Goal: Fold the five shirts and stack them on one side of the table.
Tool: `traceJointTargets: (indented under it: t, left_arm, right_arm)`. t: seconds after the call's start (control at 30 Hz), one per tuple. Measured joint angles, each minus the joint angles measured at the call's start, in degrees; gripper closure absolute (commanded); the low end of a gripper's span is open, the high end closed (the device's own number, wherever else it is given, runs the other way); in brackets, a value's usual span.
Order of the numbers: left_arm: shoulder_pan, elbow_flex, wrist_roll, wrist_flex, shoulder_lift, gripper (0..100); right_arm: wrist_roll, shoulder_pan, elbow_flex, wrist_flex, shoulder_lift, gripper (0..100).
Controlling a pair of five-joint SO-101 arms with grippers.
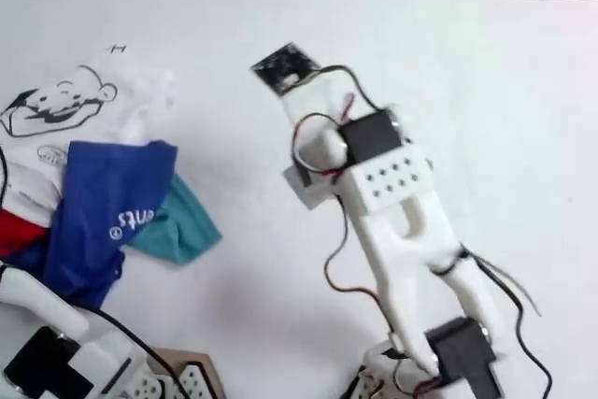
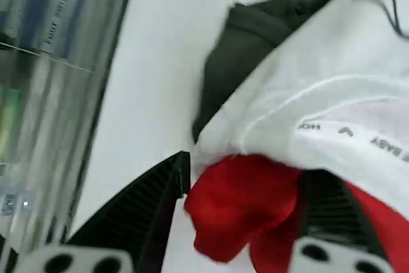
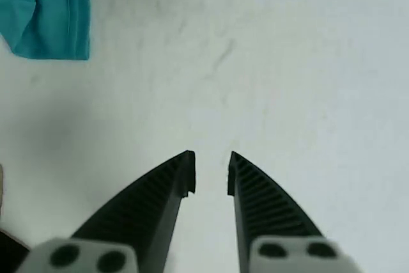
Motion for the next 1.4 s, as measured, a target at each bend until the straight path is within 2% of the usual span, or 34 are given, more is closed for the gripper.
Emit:
traceJointTargets:
  t: [0.17, 0.3, 0.4, 0.57, 0.83, 0.9, 1.0, 1.07, 1.17, 1.4]
  left_arm:
    - [1.7, -9.0, 3.3, 7.4, -0.1, 70]
    - [3.8, -10.5, 4.7, 14.9, -0.1, 70]
    - [8.8, -10.5, 4.9, 20.0, 0.1, 70]
    - [15.5, -5.3, 8.1, 14.0, 3.7, 70]
    - [18.0, -3.6, 8.4, 10.1, 20.7, 71]
    - [18.3, -4.0, 8.4, 10.1, 24.5, 77]
    - [18.4, -6.9, 8.6, 10.7, 28.0, 99]
    - [18.7, -9.3, 9.8, 12.2, 28.5, 95]
    - [20.2, -14.1, 13.2, 15.6, 28.6, 97]
    - [27.9, -29.3, 14.3, 27.6, 28.6, 97]
  right_arm:
    - [0.0, -4.7, -4.1, -3.3, 5.8, 70.0]
    - [0.0, -8.8, -9.6, -4.0, 9.8, 69.3]
    - [0.0, -11.1, -12.9, -4.0, 13.2, 69.3]
    - [0.0, -11.4, -14.3, -3.1, 15.6, 69.3]
    - [2.9, -7.5, -14.5, 3.5, 15.7, 69.3]
    - [3.8, -6.1, -14.5, 4.5, 15.7, 69.3]
    - [4.1, -3.9, -14.5, 5.1, 15.7, 69.3]
    - [4.3, -2.9, -14.5, 5.1, 15.7, 69.3]
    - [4.3, -2.6, -14.5, 5.1, 15.7, 69.3]
    - [4.3, -2.6, -14.5, 5.1, 15.7, 69.3]
